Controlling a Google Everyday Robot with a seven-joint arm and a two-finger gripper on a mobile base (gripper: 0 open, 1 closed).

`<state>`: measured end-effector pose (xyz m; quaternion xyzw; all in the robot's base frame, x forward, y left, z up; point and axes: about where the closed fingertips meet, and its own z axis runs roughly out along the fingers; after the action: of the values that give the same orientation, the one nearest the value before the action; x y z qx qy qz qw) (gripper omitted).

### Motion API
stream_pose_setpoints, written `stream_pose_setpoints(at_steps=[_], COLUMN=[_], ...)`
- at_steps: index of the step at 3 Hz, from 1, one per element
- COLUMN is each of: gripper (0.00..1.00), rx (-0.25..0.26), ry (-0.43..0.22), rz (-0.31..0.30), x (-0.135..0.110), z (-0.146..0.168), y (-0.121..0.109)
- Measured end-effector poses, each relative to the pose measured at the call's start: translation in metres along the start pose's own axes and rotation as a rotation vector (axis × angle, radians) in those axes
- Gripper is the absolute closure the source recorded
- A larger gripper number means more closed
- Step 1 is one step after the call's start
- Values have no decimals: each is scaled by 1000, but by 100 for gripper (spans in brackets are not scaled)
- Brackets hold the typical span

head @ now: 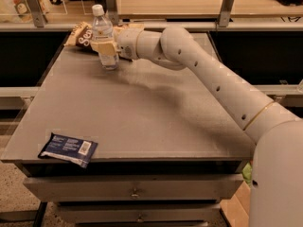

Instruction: Move blue plastic bottle near brown chip bag

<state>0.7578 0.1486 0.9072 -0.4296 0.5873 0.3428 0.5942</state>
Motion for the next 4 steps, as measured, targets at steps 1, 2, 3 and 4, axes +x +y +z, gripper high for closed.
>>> stream_pose_setpoints(at_steps=[1,2,3,4], gripper=[16,0,0,0], rx=[2,14,19,19], ry=[1,12,30,30], rz=[7,7,-4,-5], x=[8,13,14,14], z=[6,5,2,2], y=[-1,-2,-2,-2])
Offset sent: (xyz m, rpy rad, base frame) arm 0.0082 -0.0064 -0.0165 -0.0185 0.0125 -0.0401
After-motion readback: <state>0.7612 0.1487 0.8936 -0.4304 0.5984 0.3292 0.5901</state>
